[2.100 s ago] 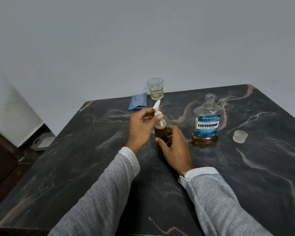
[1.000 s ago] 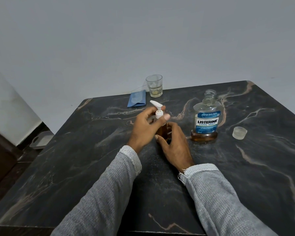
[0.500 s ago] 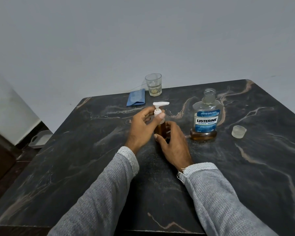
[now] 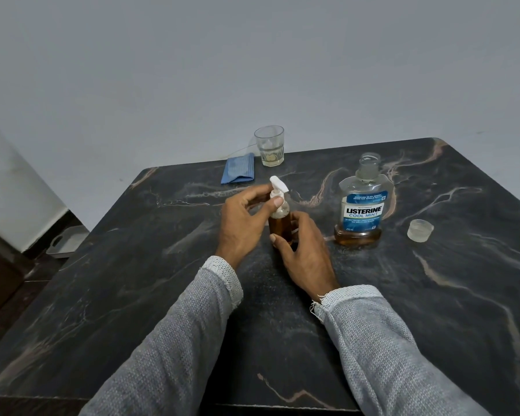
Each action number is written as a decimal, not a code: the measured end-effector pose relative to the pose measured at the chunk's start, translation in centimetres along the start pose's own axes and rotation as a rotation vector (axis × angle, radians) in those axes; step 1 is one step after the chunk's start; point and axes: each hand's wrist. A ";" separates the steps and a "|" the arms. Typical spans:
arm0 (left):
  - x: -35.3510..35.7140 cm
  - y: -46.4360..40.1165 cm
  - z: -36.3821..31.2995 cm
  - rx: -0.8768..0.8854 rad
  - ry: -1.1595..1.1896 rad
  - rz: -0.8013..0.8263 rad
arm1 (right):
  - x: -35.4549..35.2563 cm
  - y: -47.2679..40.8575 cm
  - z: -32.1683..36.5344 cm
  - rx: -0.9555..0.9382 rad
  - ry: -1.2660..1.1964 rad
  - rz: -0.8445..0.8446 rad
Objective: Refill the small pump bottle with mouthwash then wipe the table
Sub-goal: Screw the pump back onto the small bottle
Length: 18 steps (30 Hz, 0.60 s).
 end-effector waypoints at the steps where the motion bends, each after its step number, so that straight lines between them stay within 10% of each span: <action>1: 0.0 0.1 0.0 -0.010 0.009 -0.017 | 0.0 0.0 0.0 -0.003 0.003 -0.001; 18: -0.1 -0.7 0.6 0.051 -0.063 0.118 | 0.3 -0.1 -0.3 -0.050 0.031 -0.008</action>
Point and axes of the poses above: each hand's wrist, its own y-axis away from the middle knuckle, its own x-axis out of the palm, z = x × y, and after that the axes turned 6 degrees about -z, right-handed
